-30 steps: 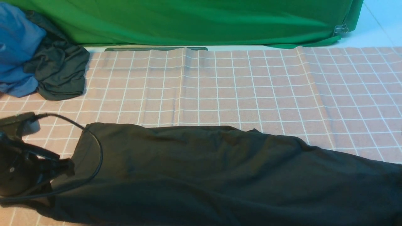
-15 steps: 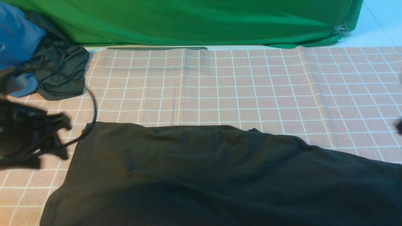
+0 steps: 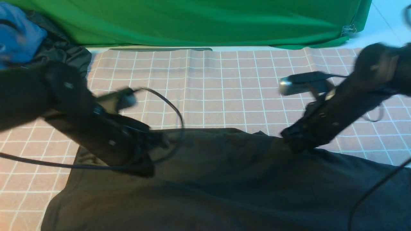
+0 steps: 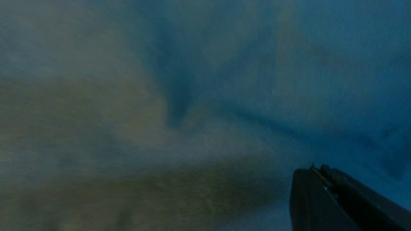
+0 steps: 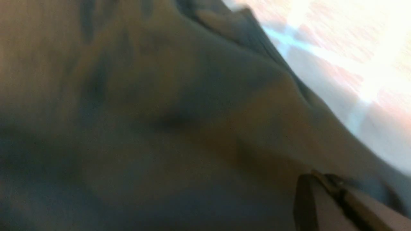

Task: Fold a long-sleeved shirt over a pink coffee tablecloth.
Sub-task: 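Pull the folded dark garment lengthwise by its ends to straighten it flat on the table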

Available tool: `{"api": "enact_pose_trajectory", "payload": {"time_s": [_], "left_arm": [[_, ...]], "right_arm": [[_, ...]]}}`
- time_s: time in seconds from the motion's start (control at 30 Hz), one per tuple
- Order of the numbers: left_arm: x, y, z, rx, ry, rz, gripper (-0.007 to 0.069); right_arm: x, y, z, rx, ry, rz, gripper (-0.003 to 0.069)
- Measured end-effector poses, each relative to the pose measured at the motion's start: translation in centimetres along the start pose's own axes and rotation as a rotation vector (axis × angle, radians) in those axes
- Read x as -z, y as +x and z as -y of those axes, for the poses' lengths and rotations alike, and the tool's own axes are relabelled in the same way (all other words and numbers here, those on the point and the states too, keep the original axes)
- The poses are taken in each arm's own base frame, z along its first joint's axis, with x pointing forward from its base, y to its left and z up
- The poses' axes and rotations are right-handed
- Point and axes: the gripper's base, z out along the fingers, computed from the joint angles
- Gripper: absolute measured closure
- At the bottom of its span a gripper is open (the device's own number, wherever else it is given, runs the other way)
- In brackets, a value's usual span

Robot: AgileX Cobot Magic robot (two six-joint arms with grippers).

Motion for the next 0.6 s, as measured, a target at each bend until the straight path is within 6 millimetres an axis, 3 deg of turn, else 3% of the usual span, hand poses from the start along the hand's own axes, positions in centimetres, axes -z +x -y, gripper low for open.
{"api": "enact_pose_trajectory", "payload": {"time_s": [0.17,0.37,0.5,0.6], "left_arm": [[-2.7,0.7,-0.5,-0.003,-0.042,-0.097,0.0612],[-4.1,2.4,-2.4,0.044,-0.127,-0.098,0.0612],[-4.0,2.9,-2.4,0.050,-0.130,-0.077,0.0611],[-3.4,3.2,-2.4,0.038,-0.132,-0.068,0.0611]], "right_arm": [[-2.7,0.2,0.3,0.012,0.021,-0.070,0.0622],[-2.2,-0.1,1.6,-0.022,0.113,-0.059,0.0622],[-0.7,-0.7,2.8,-0.024,0.153,-0.036,0.0620],[2.7,-1.3,2.5,0.008,0.171,0.001,0.0620]]}}
